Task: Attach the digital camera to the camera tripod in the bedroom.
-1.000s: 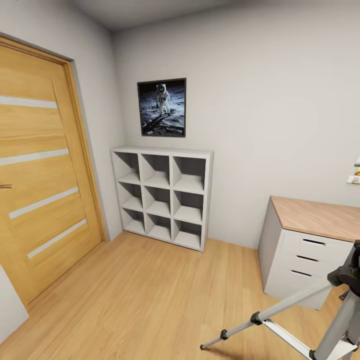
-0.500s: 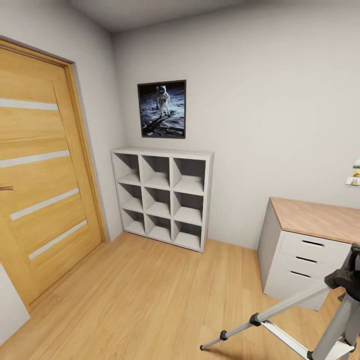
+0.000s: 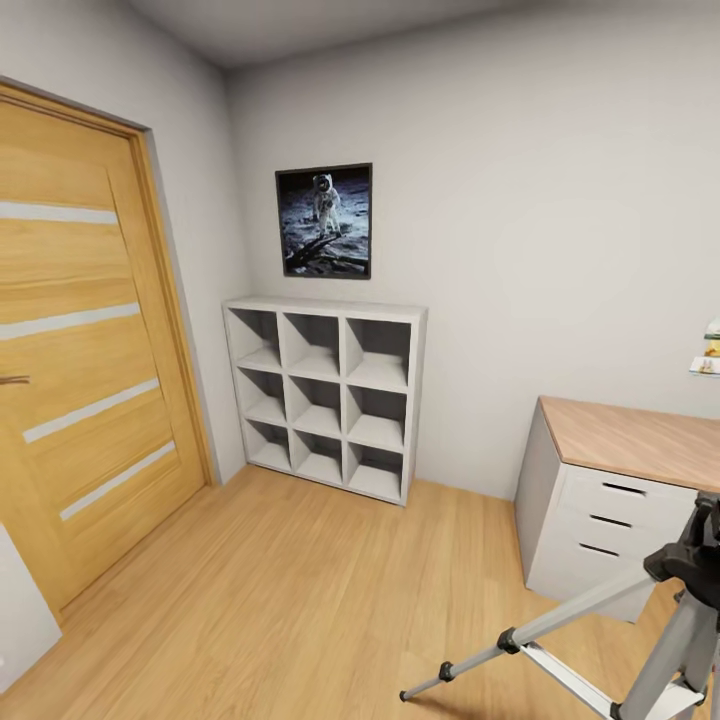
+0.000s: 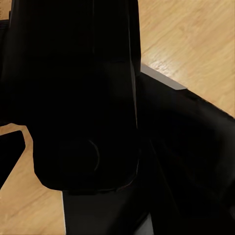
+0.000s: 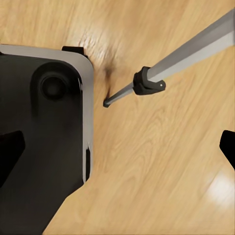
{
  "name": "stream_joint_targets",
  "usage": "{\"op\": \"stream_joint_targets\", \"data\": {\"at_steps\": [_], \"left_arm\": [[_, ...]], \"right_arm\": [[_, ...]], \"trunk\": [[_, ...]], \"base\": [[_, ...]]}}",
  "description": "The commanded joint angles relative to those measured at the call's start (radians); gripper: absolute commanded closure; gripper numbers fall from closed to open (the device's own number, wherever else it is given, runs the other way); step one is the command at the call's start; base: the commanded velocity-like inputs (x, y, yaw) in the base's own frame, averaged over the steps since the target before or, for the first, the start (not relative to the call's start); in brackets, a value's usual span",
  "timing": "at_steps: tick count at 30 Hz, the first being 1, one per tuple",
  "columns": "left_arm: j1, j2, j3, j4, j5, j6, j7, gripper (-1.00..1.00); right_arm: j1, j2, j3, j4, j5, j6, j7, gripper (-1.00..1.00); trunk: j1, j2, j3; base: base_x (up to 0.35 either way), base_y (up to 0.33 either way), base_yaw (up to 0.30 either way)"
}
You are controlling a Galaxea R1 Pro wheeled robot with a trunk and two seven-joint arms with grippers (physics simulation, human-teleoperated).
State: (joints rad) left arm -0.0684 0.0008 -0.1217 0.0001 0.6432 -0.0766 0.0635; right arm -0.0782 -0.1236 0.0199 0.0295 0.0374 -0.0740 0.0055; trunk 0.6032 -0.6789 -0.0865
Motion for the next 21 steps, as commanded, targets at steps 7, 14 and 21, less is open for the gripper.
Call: {"op": "stream_joint_targets", "data": {"at_steps": [7,14,21], "left_arm": [[-0.001,0.001,-0.009,0.0,0.002,-0.002,0.004,1.0],[-0.001,-0.003,-0.009,0.0,0.0,-0.007,0.004,1.0],[-0.001,-0.003,-0.009,0.0,0.001,-0.008,0.004,1.0]], "right_arm": [[-0.001,-0.002,0.002,0.003,0.004,-0.006,0.001,-1.0],[-0.001,-0.006,0.002,0.003,0.004,-0.007,0.001,-1.0],[-0.002,-0.01,0.001,0.003,0.002,-0.009,0.001,-1.0]], "trunk": [[-0.011,0.02,0.008],[-0.011,0.02,0.008],[-0.011,0.02,0.008]], "base": [[0.0,0.0,0.0],[0.0,0.0,0.0],[0.0,0.0,0.0]]}}
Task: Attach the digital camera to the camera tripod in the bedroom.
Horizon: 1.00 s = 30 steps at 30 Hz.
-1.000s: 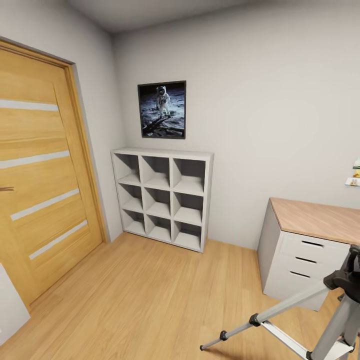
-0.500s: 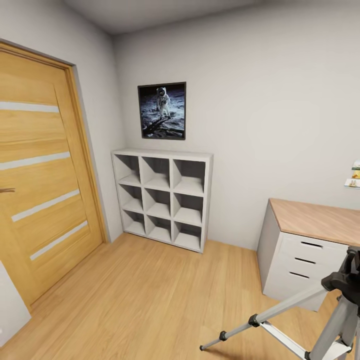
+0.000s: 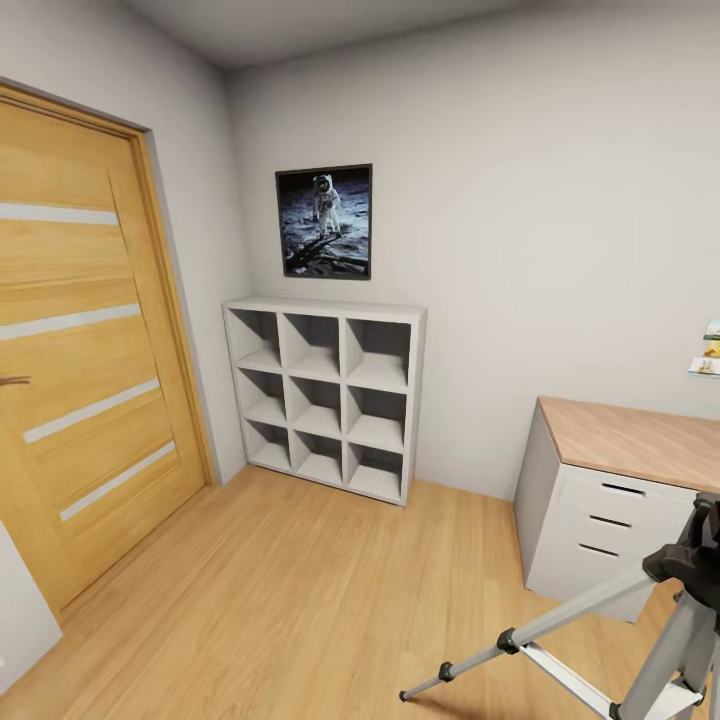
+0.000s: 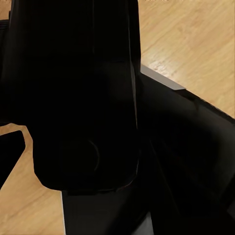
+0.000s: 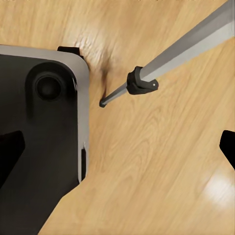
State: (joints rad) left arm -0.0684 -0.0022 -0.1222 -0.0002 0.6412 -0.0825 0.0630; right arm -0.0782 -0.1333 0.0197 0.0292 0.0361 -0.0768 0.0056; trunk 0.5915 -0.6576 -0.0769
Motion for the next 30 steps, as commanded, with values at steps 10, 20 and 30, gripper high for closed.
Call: {"op": "stream_joint_targets", "data": {"at_steps": [10,20,30], "left_arm": [[-0.001,-0.001,-0.009,0.0,0.002,-0.002,0.005,1.0],[-0.001,-0.002,-0.009,0.0,0.002,-0.002,0.004,1.0],[-0.001,-0.002,-0.009,0.0,0.002,-0.002,0.004,1.0]], "right_arm": [[-0.002,0.004,0.002,0.004,0.003,-0.004,0.001,-1.0],[-0.001,0.007,0.002,0.005,0.004,-0.002,0.001,-1.0],[-0.001,0.006,0.002,0.004,0.003,0.0,0.001,-1.0]], "trunk": [[0.0,-0.001,0.0],[0.0,-0.001,0.006],[0.0,-0.001,0.012]], "base": [[0.0,0.0,-0.089],[0.0,0.113,-0.253],[0.0,0.286,-0.264]]}}
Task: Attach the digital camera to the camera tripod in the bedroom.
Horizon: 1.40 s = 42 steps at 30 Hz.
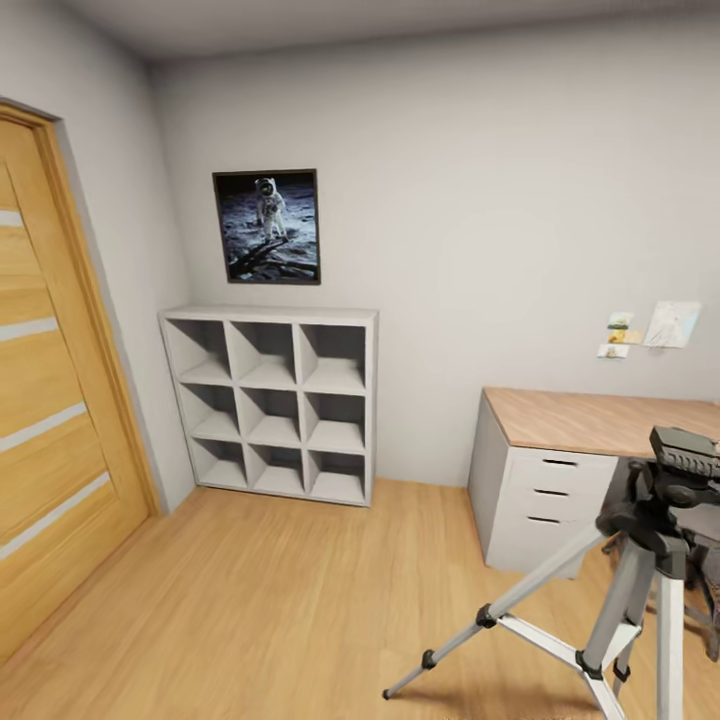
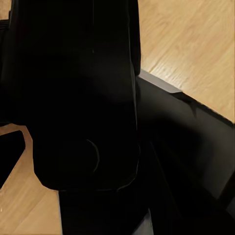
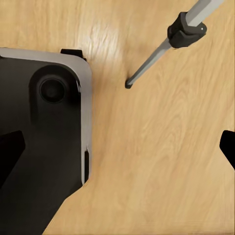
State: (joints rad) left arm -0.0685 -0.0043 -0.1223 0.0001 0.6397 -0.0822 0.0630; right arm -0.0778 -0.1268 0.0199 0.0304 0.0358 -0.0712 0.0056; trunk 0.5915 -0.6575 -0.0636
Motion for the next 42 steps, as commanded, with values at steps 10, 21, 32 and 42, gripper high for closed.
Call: {"op": "stream_joint_targets", "data": {"at_steps": [10,21,32,42], "left_arm": [[-0.001,0.0,-0.008,0.0,0.005,-0.002,0.005,1.0],[-0.001,0.0,-0.008,0.0,0.005,-0.002,0.005,1.0],[-0.001,0.0,-0.008,0.0,0.004,-0.002,0.005,1.0],[-0.001,0.001,-0.008,-0.001,0.005,-0.001,0.006,1.0]], "right_arm": [[-0.002,-0.002,0.002,0.003,0.003,-0.006,0.001,-1.0],[-0.002,-0.001,0.002,0.003,0.003,-0.003,0.002,-1.0],[-0.002,-0.001,0.002,0.003,0.003,-0.002,0.002,-1.0],[-0.002,-0.001,0.002,0.003,0.003,-0.002,0.001,-1.0]], "trunk": [[0.0,-0.001,0.004],[0.0,-0.001,0.006],[0.0,-0.001,0.006],[0.0,-0.001,0.006]], "base": [[0.0,0.035,-0.265],[0.0,0.001,-0.285],[0.0,0.0,-0.294],[0.0,0.0,-0.294]]}}
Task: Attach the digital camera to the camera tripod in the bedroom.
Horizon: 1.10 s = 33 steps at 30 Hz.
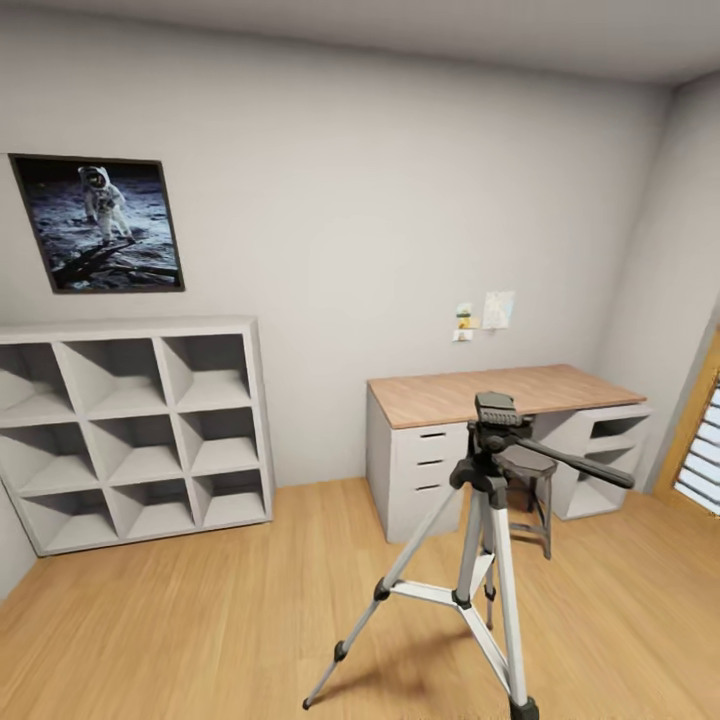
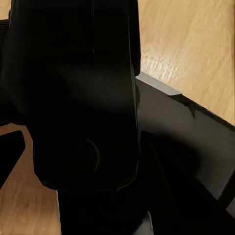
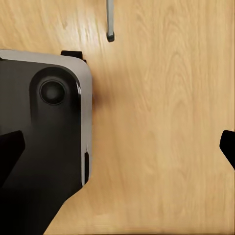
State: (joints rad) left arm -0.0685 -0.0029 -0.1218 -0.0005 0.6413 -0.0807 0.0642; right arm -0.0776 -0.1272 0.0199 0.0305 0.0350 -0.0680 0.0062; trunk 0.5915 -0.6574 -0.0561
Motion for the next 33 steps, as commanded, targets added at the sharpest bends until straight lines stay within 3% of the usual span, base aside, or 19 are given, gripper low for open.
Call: {"op": "stream_joint_targets", "data": {"at_steps": [1,33], "left_arm": [[0.0,0.0,-0.009,0.0,0.004,-0.002,0.005,1.0],[0.0,0.0,-0.009,0.0,0.003,-0.002,0.005,1.0]], "right_arm": [[-0.002,0.0,0.002,0.003,0.003,-0.006,0.0,-1.0],[-0.002,0.004,0.002,0.003,0.003,-0.008,0.0,-1.0]], "trunk": [[0.0,-0.002,-0.002],[0.0,-0.002,-0.002]], "base": [[0.0,0.0,-0.294],[0.0,0.0,-0.294]]}}
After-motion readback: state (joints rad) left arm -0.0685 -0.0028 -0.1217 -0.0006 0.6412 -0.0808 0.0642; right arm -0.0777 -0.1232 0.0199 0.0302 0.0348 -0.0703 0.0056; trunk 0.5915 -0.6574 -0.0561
